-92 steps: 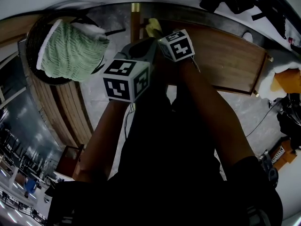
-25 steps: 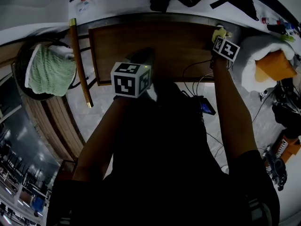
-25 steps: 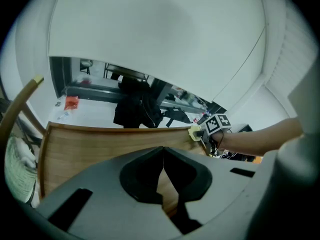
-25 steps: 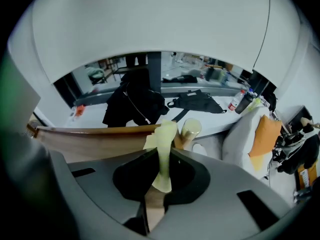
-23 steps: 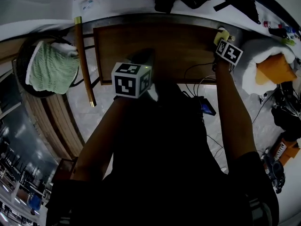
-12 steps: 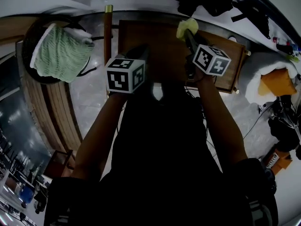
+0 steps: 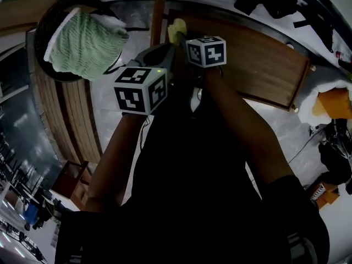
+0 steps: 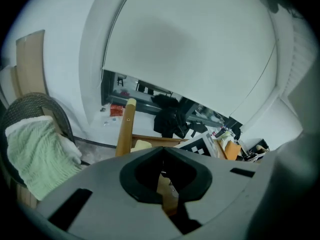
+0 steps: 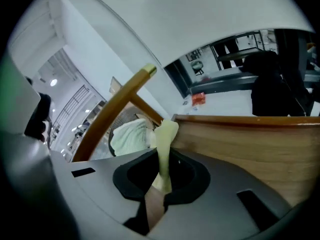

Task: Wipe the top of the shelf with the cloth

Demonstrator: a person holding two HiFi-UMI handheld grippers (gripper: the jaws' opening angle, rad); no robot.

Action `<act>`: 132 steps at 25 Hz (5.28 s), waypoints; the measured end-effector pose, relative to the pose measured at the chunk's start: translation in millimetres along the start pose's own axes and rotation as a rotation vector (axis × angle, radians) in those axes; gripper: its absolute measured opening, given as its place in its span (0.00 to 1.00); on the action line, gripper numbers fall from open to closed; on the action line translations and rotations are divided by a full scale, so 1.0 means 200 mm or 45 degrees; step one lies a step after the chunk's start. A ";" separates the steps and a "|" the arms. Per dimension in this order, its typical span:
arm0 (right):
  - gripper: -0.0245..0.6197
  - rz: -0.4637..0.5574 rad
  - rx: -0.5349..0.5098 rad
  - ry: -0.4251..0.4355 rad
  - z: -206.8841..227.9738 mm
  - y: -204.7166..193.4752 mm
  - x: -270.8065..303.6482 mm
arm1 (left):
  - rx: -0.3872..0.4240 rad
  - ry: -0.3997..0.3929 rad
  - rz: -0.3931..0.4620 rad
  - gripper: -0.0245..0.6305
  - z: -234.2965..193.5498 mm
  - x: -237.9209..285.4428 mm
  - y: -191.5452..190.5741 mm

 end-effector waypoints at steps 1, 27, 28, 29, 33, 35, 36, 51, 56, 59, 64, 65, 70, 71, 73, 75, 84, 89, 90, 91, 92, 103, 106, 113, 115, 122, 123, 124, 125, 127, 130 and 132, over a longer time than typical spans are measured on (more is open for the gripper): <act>0.11 -0.024 -0.027 -0.007 -0.02 -0.02 0.04 | -0.005 0.007 -0.001 0.05 -0.02 -0.02 -0.01; 0.11 -0.113 -0.256 -0.318 0.65 -0.24 -0.49 | 0.047 -0.079 -0.189 0.06 0.43 0.50 -0.28; 0.11 -0.108 -0.247 -0.330 0.70 -0.25 -0.52 | 0.044 -0.084 -0.194 0.05 0.46 0.53 -0.28; 0.11 -0.105 -0.239 -0.339 0.74 -0.25 -0.56 | 0.042 -0.087 -0.197 0.05 0.48 0.56 -0.29; 0.11 -0.089 -0.223 -0.371 0.87 -0.27 -0.68 | 0.039 -0.102 -0.202 0.05 0.56 0.65 -0.30; 0.11 -0.076 -0.205 -0.382 0.93 -0.28 -0.73 | 0.042 -0.108 -0.207 0.05 0.61 0.69 -0.30; 0.11 -0.070 -0.193 -0.390 0.97 -0.28 -0.76 | 0.047 -0.112 -0.210 0.05 0.63 0.72 -0.30; 0.11 -0.020 -0.028 -0.624 1.54 -0.43 -1.32 | 0.141 -0.232 -0.267 0.05 1.05 1.06 -0.29; 0.11 -0.006 0.055 -0.743 1.69 -0.46 -1.46 | 0.145 -0.244 -0.274 0.05 1.08 1.09 -0.30; 0.11 -0.005 0.114 -0.819 1.77 -0.46 -1.54 | 0.142 -0.243 -0.266 0.05 1.09 1.09 -0.29; 0.11 -0.032 0.238 -0.957 1.85 -0.45 -1.64 | 0.135 -0.231 -0.238 0.05 1.06 1.04 -0.28; 0.11 -0.038 0.256 -0.978 1.86 -0.45 -1.65 | 0.131 -0.227 -0.231 0.05 1.04 1.01 -0.27; 0.11 -0.065 0.323 -1.071 1.83 -0.46 -1.66 | 0.085 -0.194 -0.192 0.05 0.91 0.88 -0.27; 0.11 -0.061 0.326 -1.081 1.81 -0.46 -1.66 | 0.076 -0.188 -0.183 0.05 0.88 0.85 -0.27; 0.11 -0.008 0.319 -1.048 1.75 -0.43 -1.65 | 0.059 -0.177 -0.164 0.05 0.82 0.80 -0.27; 0.11 0.099 0.295 -0.886 1.62 -0.36 -1.58 | 0.031 -0.165 -0.142 0.05 0.74 0.74 -0.24; 0.11 0.121 0.079 -0.114 0.60 -0.10 -0.78 | -0.059 -0.091 -0.037 0.05 0.31 0.32 -0.18; 0.11 0.041 0.027 0.051 0.14 -0.05 -0.33 | -0.056 -0.044 -0.002 0.05 0.08 0.07 -0.15; 0.11 0.020 0.009 0.066 0.08 -0.05 -0.26 | -0.059 -0.040 0.005 0.05 0.04 0.04 -0.14; 0.11 -0.003 -0.006 0.077 0.02 -0.06 -0.20 | -0.064 -0.038 0.010 0.05 0.00 0.01 -0.13; 0.11 -0.028 -0.021 0.083 -0.02 -0.08 -0.14 | -0.069 -0.035 0.014 0.05 -0.03 -0.01 -0.13; 0.11 -0.207 -0.157 -0.002 -0.14 -0.30 0.10 | -0.087 -0.049 -0.033 0.05 -0.09 -0.07 -0.21; 0.11 -0.217 -0.234 -0.010 -0.12 -0.31 0.08 | -0.081 -0.040 -0.053 0.05 -0.06 -0.04 -0.24; 0.11 -0.241 -0.254 -0.047 0.01 -0.34 -0.07 | -0.091 -0.055 -0.127 0.05 0.05 0.11 -0.32; 0.11 -0.241 -0.269 -0.066 0.09 -0.35 -0.13 | -0.086 -0.067 -0.151 0.05 0.10 0.16 -0.35; 0.11 -0.214 -0.231 -0.141 0.36 -0.41 -0.38 | -0.039 -0.115 -0.219 0.05 0.31 0.38 -0.40; 0.11 -0.211 -0.226 -0.152 0.40 -0.42 -0.42 | -0.031 -0.122 -0.225 0.05 0.35 0.40 -0.40; 0.11 -0.206 -0.224 -0.164 0.44 -0.44 -0.46 | -0.022 -0.130 -0.229 0.05 0.39 0.43 -0.39; 0.11 -0.200 -0.224 -0.178 0.49 -0.45 -0.49 | -0.014 -0.137 -0.231 0.05 0.42 0.45 -0.39; 0.11 -0.186 -0.224 -0.199 0.57 -0.47 -0.55 | -0.007 -0.144 -0.233 0.05 0.46 0.50 -0.40; 0.11 -0.179 -0.203 -0.218 0.67 -0.49 -0.64 | -0.011 -0.145 -0.236 0.05 0.54 0.57 -0.40; 0.11 -0.169 -0.191 -0.238 0.74 -0.51 -0.71 | -0.013 -0.150 -0.237 0.05 0.60 0.63 -0.41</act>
Point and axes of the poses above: the fingertips, and each gripper's own axes: x forward along the fingers, z to its right, y out of its top, the point moved 10 cm from there along -x, backward along the fingers, and after that the axes turned 6 degrees about -y, right-handed, at the moved point
